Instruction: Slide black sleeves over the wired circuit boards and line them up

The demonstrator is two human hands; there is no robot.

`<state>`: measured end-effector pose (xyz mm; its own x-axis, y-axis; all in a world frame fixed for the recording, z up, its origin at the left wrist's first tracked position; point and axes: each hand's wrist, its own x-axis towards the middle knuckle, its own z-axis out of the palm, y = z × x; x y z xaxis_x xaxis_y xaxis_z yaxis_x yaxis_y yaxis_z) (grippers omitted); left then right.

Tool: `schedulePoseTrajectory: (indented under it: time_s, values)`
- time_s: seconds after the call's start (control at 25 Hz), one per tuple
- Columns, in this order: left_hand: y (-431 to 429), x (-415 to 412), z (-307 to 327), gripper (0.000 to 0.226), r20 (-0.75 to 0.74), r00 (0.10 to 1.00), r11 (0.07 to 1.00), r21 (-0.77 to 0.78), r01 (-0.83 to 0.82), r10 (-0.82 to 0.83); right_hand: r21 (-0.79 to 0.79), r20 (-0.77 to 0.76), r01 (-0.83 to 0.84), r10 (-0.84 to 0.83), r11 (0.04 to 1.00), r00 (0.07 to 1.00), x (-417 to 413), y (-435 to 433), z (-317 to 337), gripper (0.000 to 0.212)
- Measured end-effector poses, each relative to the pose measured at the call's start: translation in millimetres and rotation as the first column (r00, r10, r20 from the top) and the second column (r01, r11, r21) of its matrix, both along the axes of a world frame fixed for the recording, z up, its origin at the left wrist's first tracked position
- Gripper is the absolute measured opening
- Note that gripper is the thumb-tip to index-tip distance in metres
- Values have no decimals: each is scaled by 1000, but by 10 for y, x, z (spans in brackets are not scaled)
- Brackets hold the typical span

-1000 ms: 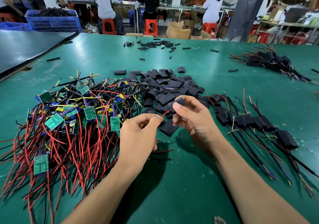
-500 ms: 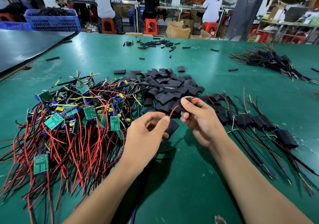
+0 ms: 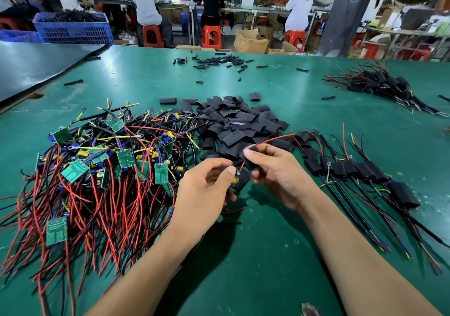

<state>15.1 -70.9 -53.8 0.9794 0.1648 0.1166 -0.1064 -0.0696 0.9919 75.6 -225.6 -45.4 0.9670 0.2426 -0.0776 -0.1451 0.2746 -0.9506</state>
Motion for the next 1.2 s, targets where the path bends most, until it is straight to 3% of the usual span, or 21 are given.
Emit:
schedulePoseTrajectory:
  time_s: [0.16,0.36,0.52,0.64,0.84,1.0,1.2]
  values:
    - [-3,-7,14,4,-14,1000,1000,-22,0,0,-51,23,-108,110,993,994,-62,30,9,12]
    - [3,-13,46,15,-41,999,989,-143,26,-32,-28,35,-51,52,998,998,-57,65,8,11]
    - [-25,-37,28,29,-23,999,997,63,36,-35,-14,24,8,-8,1000,1000,-35,63,-1,13]
    - [-29,-53,30,26,23,999,989,146,-33,30,51,12,-28,27,998,1000,-52,57,13,13]
    - [-16,-57,51,21,30,1000,997,71,9,-11,176,24,-135,133,975,991,-79,35,70,31]
    - [9,-42,51,21,41,999,1000,30,8,-10,137,65,-159,152,978,986,-74,-26,77,31]
    - [14,-36,55,22,34,999,999,-33,28,-27,65,110,-49,42,997,993,-34,-3,63,39]
